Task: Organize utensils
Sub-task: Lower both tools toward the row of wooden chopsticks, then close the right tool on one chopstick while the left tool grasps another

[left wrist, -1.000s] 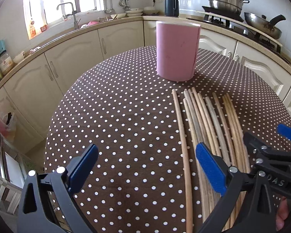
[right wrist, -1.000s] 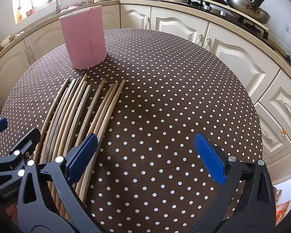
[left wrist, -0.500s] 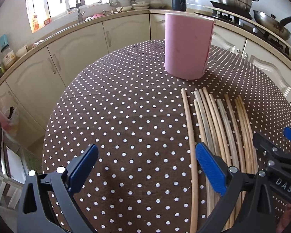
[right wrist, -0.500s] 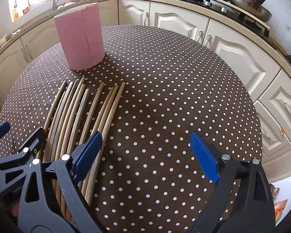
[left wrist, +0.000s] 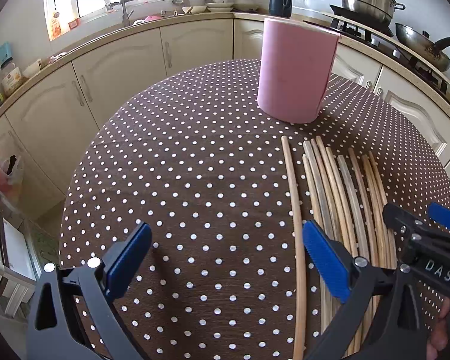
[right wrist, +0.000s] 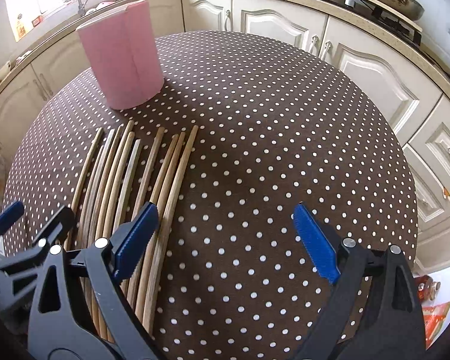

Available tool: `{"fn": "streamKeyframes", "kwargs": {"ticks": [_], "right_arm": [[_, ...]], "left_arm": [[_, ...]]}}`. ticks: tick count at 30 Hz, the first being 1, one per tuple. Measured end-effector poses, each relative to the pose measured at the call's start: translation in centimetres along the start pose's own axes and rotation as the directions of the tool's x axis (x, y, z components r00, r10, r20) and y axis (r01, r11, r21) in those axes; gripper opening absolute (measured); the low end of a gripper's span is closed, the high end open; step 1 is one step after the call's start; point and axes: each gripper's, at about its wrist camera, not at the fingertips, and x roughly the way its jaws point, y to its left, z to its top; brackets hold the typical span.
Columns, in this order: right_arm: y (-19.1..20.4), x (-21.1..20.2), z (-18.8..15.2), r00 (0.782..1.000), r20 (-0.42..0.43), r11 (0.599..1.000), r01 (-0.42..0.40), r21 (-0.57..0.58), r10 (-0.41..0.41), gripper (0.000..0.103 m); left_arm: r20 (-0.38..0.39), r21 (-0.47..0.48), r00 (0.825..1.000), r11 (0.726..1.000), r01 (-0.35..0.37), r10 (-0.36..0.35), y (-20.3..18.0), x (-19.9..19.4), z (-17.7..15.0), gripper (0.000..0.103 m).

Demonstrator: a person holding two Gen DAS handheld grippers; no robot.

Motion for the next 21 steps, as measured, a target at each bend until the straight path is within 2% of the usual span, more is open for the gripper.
{"fn": "streamKeyframes", "kwargs": {"ticks": [3, 5, 9, 11, 12, 14, 15, 18, 19, 20, 21], "right_arm": [[-0.2, 0.1, -0.2, 1.000, -0.018, 1.000, 0.000, 0.025, 0.000, 0.090], [-0.1, 0.0, -0.4, 0.999, -0.028, 0.999, 0.038, 0.011, -0.038, 0.090], [0.4, -0.1, -0.5, 0.999, -0.023, 1.000, 0.027, -0.007, -0.027, 0.090], [0.5, 0.0, -0.3, 1.000, -0.006, 1.000, 0.016, -0.025, -0.016, 0.085], [0.9, -0.3, -0.4, 1.000, 0.028, 0.998, -0.001, -0.060, 0.002, 0.066], [1.5, -0.6, -0.4, 0.998, 0.045, 0.994, -0.027, -0.105, 0.032, 0.038], [1.8, -0.8, -0.6, 0.998, 0.050, 0.990, -0.041, -0.132, 0.048, 0.029], [2.2, -0.9, -0.9, 0.996, 0.060, 0.986, -0.063, -0.158, 0.073, 0.016], [2.1, -1.0, -0.9, 0.994, 0.060, 0.985, -0.084, -0.154, 0.094, 0.011], [2.1, -1.0, -1.1, 0.993, 0.061, 0.985, -0.090, -0.149, 0.100, 0.010], [2.0, -1.0, -1.1, 0.992, 0.061, 0.985, -0.098, -0.142, 0.107, 0.009]], "left_arm": [[-0.003, -0.008, 1.000, 1.000, 0.010, -0.010, 0.3, 0.1, 0.0, 0.099], [-0.004, -0.005, 1.000, 1.000, 0.011, -0.011, 0.2, 0.1, 0.0, 0.099], [-0.006, -0.004, 1.000, 1.000, 0.017, -0.017, 0.3, 0.1, 0.0, 0.099], [-0.005, -0.003, 1.000, 1.000, 0.017, -0.017, 0.3, 0.1, 0.0, 0.099], [-0.006, 0.001, 1.000, 1.000, 0.016, -0.016, 0.3, 0.1, 0.0, 0.099], [-0.006, 0.013, 1.000, 1.000, 0.009, -0.008, 0.0, 0.2, 0.2, 0.099], [-0.008, 0.015, 1.000, 1.000, 0.001, 0.000, -0.1, 0.3, 0.2, 0.099], [-0.018, 0.027, 1.000, 1.000, 0.001, -0.001, -0.8, 0.6, 0.7, 0.093], [-0.015, 0.036, 1.000, 0.999, 0.010, -0.010, -0.9, 0.6, 0.9, 0.084], [-0.012, 0.041, 1.000, 0.999, 0.015, -0.015, -1.0, 0.6, 1.2, 0.069], [-0.007, 0.041, 1.000, 0.999, 0.017, -0.017, -1.1, 0.5, 1.5, 0.062]]}}
